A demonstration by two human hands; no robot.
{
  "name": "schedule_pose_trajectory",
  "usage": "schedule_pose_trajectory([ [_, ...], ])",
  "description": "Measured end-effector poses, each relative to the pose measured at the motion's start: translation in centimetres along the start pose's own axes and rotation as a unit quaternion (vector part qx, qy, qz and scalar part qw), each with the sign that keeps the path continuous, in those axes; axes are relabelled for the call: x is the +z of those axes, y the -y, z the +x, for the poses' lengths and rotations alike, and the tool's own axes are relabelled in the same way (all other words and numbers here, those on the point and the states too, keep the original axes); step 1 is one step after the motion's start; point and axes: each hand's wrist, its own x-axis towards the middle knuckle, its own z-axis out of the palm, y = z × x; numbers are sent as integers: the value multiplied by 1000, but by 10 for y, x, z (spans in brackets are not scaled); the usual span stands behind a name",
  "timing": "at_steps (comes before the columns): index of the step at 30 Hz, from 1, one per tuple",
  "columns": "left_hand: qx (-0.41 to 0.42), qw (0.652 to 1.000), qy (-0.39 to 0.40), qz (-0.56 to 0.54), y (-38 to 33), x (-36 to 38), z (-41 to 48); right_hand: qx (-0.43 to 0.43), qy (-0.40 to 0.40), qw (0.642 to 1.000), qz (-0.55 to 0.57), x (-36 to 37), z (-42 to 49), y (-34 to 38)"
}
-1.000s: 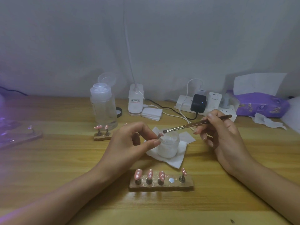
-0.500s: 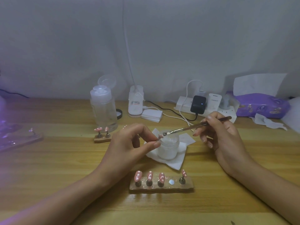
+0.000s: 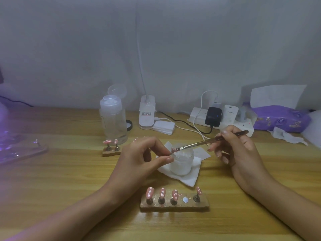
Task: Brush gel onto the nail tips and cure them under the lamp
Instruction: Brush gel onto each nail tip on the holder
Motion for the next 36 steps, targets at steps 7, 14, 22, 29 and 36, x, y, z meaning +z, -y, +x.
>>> schedule_pose_trajectory([
  [7,-9,1000,0,6,0,1,1,-1,0,1000,-23,-2,2,-3],
  [14,-6,1000,0,3,-1,0,1,-1,13,1000,-23,-1,1,-5],
  [22,-1,1000,-4,10,-1,1,0,6,6,1000,-21,-2,1,-4],
  [29,1,1000,-4,11,0,0,0,2,18,1000,-1,-2,1,-4],
  [36,6,1000,-7,19,2,1,0,1,29,1000,-2,-1,-1,-2],
])
